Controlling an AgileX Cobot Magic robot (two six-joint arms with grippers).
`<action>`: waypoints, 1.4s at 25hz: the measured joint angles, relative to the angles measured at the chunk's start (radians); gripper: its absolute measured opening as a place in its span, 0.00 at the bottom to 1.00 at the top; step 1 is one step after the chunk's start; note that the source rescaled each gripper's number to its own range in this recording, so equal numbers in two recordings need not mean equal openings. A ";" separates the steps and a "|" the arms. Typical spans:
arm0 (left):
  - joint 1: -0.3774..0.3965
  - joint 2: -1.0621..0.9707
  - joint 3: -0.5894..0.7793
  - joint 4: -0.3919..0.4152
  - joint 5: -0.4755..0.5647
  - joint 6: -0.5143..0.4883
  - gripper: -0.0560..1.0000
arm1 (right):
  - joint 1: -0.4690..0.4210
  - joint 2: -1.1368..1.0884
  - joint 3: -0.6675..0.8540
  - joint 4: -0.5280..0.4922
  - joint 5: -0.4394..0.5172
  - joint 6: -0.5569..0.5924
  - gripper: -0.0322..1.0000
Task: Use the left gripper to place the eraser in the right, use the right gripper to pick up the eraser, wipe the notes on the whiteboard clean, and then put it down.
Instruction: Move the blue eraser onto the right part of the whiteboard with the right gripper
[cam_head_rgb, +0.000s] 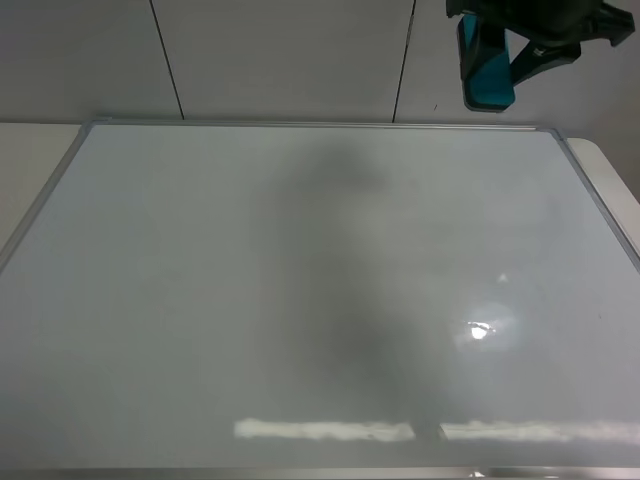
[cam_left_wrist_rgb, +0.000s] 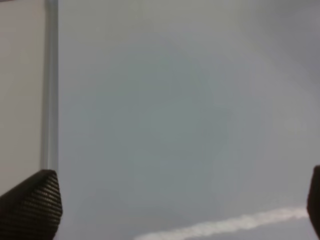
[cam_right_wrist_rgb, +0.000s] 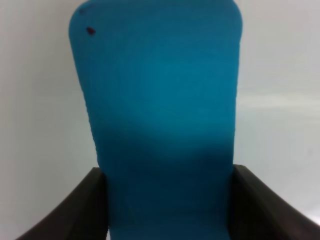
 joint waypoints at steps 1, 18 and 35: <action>0.000 0.000 0.000 0.000 0.000 0.000 1.00 | 0.000 -0.036 0.080 0.000 -0.029 0.018 0.08; 0.000 0.000 0.000 0.001 0.000 0.000 1.00 | 0.155 0.098 0.499 0.024 -0.169 0.213 0.08; 0.000 0.000 0.000 0.001 0.000 0.000 1.00 | 0.203 0.227 0.499 0.102 -0.242 0.213 0.08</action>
